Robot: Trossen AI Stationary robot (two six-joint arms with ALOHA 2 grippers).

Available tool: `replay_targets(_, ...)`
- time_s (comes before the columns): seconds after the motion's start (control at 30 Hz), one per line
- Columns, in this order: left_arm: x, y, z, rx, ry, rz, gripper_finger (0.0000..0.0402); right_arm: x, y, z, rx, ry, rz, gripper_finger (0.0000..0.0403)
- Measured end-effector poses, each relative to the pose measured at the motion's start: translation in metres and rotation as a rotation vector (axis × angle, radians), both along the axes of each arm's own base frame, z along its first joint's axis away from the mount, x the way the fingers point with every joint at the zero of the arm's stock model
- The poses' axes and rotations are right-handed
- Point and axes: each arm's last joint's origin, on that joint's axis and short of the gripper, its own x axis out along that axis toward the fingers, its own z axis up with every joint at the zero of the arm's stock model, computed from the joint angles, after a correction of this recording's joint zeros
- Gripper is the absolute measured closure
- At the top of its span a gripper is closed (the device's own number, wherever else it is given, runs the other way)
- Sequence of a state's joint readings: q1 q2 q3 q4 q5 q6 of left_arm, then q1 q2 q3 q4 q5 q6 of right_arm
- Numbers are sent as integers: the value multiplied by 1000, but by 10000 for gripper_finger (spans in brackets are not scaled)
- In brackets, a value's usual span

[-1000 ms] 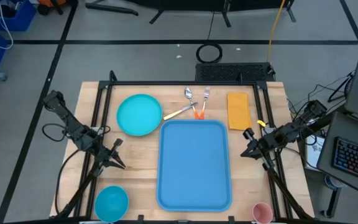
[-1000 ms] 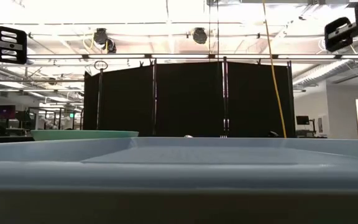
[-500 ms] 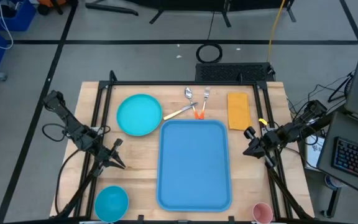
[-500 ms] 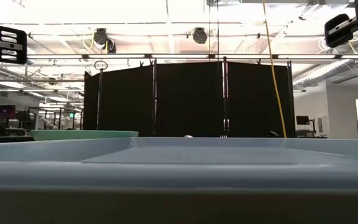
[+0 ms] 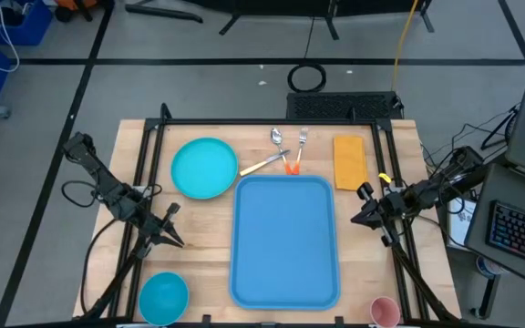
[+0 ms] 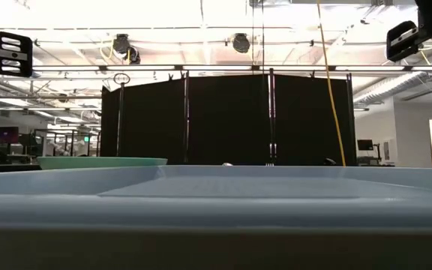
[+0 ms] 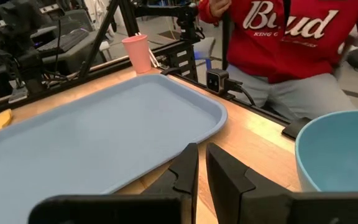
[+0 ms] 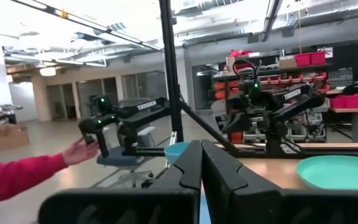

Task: Set up tray
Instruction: Put the pink cup on the blue serving tray

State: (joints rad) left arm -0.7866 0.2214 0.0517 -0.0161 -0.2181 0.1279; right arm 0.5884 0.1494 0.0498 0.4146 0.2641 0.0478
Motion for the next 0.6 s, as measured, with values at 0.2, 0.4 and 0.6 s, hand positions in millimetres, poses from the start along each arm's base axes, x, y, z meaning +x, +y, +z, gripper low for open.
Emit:
replay_targets(0.2,1,0,3,-24,-17,28,364,3,2,-6,-88,42,-10,403)
replay_targets(0.4,1,1,4,31,-71,36,364,8,2,-9,-202,49,-130,403)
replay_targets(0.6,2,1,11,110,-193,55,364,13,-5,-7,-184,65,-314,403)
